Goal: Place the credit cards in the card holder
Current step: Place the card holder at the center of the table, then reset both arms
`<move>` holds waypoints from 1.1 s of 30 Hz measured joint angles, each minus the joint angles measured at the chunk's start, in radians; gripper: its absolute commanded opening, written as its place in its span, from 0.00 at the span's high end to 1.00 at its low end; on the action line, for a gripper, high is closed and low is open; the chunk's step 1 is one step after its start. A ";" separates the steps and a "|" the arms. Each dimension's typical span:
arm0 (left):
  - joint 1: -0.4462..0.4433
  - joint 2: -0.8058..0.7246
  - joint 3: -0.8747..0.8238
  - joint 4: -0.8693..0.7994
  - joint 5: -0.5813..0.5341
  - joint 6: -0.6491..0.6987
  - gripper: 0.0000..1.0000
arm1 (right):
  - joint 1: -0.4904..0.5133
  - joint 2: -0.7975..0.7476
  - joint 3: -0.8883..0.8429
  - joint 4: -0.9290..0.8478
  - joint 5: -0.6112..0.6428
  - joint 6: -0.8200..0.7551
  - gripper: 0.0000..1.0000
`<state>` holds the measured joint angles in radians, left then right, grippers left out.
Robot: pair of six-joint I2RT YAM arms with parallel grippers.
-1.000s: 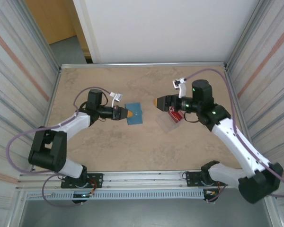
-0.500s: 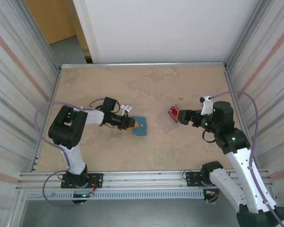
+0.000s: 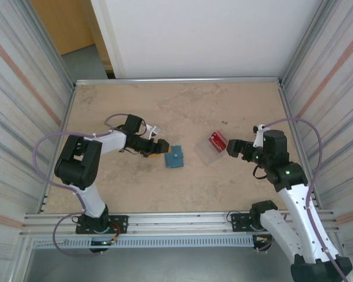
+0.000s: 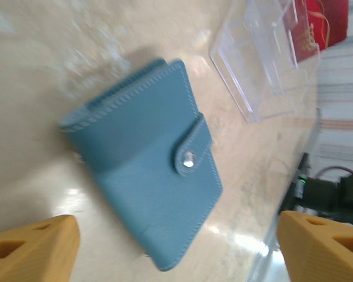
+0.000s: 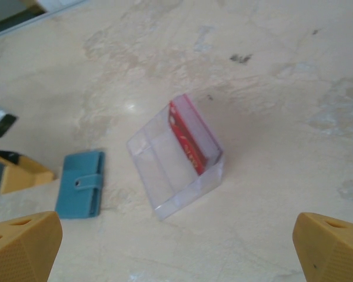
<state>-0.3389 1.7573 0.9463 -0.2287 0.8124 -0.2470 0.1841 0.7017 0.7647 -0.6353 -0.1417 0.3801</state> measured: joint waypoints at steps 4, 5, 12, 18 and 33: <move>0.027 -0.055 0.002 -0.038 -0.102 0.072 0.01 | -0.045 0.042 -0.024 0.053 0.037 -0.010 0.01; 0.034 -0.067 0.002 -0.048 -0.121 0.090 0.01 | -0.055 0.051 -0.034 0.071 0.044 -0.020 0.01; 0.132 -0.192 -0.002 -0.077 -0.277 0.166 0.01 | -0.137 0.079 -0.175 0.303 0.082 -0.113 0.01; 0.250 -0.341 -0.117 0.041 -0.378 0.244 0.01 | -0.236 0.196 -0.225 0.518 0.084 -0.158 0.01; 0.413 -0.370 -0.426 0.467 -0.392 0.351 0.01 | -0.336 0.484 -0.306 0.921 0.050 -0.191 0.01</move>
<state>0.0738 1.3872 0.5198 0.2379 0.4206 0.1040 -0.1520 1.1854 0.4587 0.2859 -0.0917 0.1894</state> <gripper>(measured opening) 0.986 0.990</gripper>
